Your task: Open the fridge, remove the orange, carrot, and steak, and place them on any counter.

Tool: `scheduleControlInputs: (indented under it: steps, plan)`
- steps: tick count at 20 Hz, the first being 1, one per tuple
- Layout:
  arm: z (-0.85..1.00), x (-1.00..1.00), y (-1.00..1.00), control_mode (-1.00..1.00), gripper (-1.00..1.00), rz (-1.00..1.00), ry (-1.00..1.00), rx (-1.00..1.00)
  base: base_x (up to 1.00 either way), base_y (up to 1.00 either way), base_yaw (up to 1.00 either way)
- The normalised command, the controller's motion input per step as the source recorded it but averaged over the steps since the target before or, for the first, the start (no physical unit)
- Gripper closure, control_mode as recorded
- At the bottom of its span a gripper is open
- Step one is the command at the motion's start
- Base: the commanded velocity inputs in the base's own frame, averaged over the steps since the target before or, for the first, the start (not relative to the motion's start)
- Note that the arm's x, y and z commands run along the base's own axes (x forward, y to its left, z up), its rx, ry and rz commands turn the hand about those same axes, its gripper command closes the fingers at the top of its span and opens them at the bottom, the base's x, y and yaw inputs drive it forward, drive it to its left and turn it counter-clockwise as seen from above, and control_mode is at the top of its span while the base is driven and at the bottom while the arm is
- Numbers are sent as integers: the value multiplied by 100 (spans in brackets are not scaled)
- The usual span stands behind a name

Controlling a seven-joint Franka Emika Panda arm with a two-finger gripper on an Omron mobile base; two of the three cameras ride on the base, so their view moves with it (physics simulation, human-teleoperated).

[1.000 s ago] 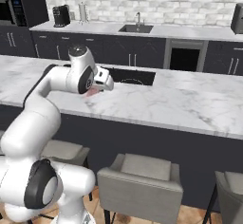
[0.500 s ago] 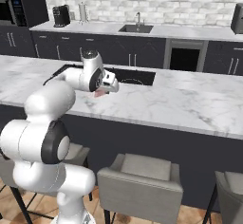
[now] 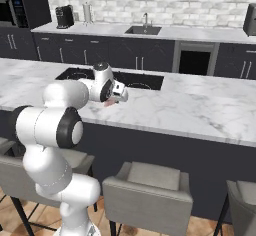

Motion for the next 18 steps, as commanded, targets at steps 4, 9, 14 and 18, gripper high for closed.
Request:
scheduleControlInputs:
  steps: [4,9,14,18]
  plan:
    - [-23,40,0,-100,100,0,9,0,0,0,0]
    - [-30,47,0,-100,100,0,8,0,0,0,0]
    - [-21,39,0,-100,100,0,11,0,0,0,0]
    - [-19,26,0,-100,100,0,11,0,0,0,0]
